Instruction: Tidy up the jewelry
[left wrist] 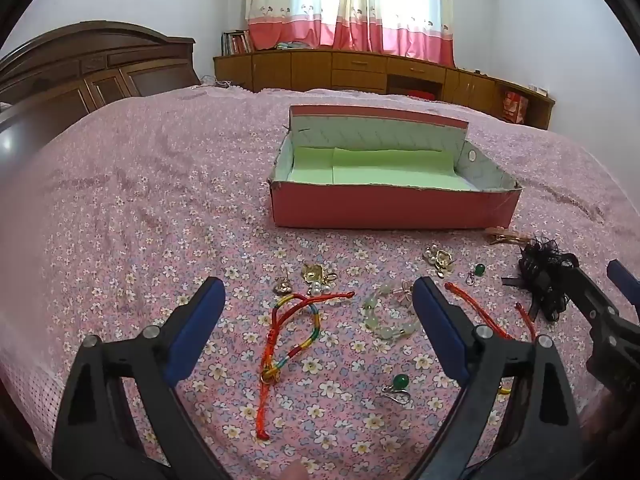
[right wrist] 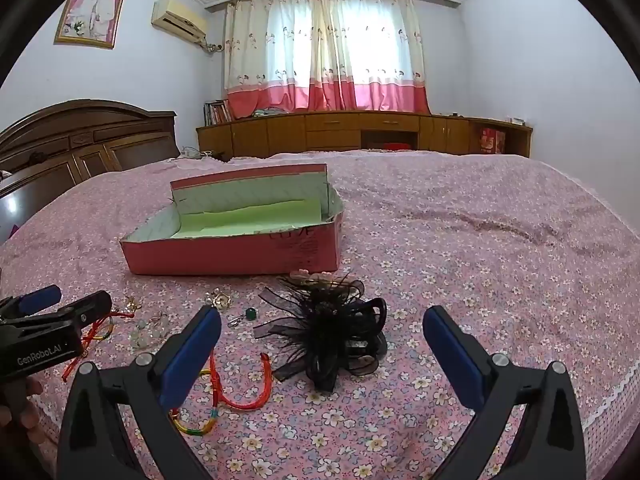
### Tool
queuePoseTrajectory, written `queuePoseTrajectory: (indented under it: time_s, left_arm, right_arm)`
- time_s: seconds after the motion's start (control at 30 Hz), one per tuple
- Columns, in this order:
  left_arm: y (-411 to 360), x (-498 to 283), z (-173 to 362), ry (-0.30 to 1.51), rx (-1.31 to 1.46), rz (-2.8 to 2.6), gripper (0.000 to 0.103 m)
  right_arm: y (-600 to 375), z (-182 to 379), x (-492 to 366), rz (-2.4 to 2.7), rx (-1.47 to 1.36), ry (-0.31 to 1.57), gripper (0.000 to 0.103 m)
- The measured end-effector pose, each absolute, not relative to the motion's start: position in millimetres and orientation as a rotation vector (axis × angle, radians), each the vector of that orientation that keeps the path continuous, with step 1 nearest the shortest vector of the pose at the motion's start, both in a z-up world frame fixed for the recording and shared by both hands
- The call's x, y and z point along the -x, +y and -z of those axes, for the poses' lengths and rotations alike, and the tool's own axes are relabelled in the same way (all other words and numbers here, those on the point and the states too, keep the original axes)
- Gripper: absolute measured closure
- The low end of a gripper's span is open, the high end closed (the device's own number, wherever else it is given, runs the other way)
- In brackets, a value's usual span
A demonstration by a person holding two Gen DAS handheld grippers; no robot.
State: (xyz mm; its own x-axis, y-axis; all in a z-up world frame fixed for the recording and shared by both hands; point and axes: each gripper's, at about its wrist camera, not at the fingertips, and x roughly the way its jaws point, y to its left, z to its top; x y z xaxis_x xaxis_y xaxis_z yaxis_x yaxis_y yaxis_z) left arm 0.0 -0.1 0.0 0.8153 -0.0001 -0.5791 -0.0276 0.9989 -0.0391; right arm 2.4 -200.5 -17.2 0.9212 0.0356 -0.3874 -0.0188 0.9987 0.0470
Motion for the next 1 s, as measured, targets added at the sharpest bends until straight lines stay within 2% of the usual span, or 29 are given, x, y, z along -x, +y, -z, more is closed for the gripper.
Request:
queuePoseTrajectory:
  time_s: [1.0]
  left_arm:
    - [0.1, 2.1, -3.8, 0.601, 0.037, -0.018, 0.015]
  right_arm:
    - [-201.3, 16.8, -1.9, -0.030, -0.052, 0.402, 0.000]
